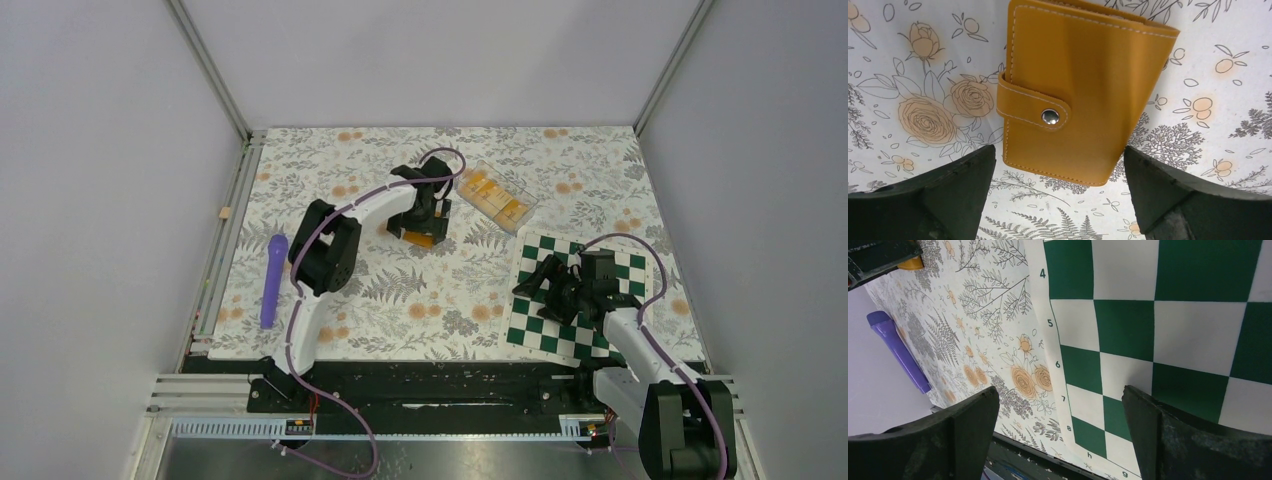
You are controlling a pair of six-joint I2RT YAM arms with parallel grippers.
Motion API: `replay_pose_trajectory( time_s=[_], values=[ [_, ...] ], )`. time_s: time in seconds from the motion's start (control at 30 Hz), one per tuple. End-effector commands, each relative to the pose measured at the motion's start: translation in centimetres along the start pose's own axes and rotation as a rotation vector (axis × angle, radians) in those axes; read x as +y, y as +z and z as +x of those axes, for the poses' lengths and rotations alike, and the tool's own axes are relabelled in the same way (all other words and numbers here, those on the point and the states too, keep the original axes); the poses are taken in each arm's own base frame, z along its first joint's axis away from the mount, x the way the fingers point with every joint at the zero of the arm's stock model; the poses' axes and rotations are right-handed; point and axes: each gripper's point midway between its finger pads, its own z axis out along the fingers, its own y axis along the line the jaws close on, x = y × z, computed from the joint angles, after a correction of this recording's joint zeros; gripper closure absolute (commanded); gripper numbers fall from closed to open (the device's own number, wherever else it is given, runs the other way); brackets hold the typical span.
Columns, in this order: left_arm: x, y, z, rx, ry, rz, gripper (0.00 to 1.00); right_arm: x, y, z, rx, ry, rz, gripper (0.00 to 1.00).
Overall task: Put the credit cards into the card holder
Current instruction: Move the card holder to the center of the board.
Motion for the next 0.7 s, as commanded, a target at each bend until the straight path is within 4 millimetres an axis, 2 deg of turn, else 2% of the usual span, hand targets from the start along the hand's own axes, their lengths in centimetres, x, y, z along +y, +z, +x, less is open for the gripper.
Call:
replay_pose_trajectory(
  time_s=[0.0,0.1,0.23,0.37,0.5,0.67],
  values=[
    [0.1,1.3,0.3,0.041,0.049,0.000,0.01,1.8,-0.2,-1.2,-0.019,-0.038,-0.060,0.01],
    [-0.2,1.5,0.4,0.055,0.063,0.022,0.03,2.1,0.0,-1.2,-0.017,-0.034,-0.075,0.01],
    [-0.2,1.4,1.2,0.074,0.076,0.041,0.19,2.4,-0.1,-1.0,0.004,-0.042,-0.095,0.01],
    [-0.9,0.3,3.0,0.069,0.075,0.102,0.34,2.9,-0.3,-0.5,0.045,-0.049,-0.114,0.01],
    [-1.1,-1.5,6.1,0.057,0.078,0.102,0.41,3.5,-0.6,-0.1,0.083,-0.053,-0.128,0.01],
    [-1.5,-3.5,11.3,0.064,0.057,0.080,0.41,4.2,-1.2,0.6,0.137,-0.070,-0.156,0.01]
  ],
)
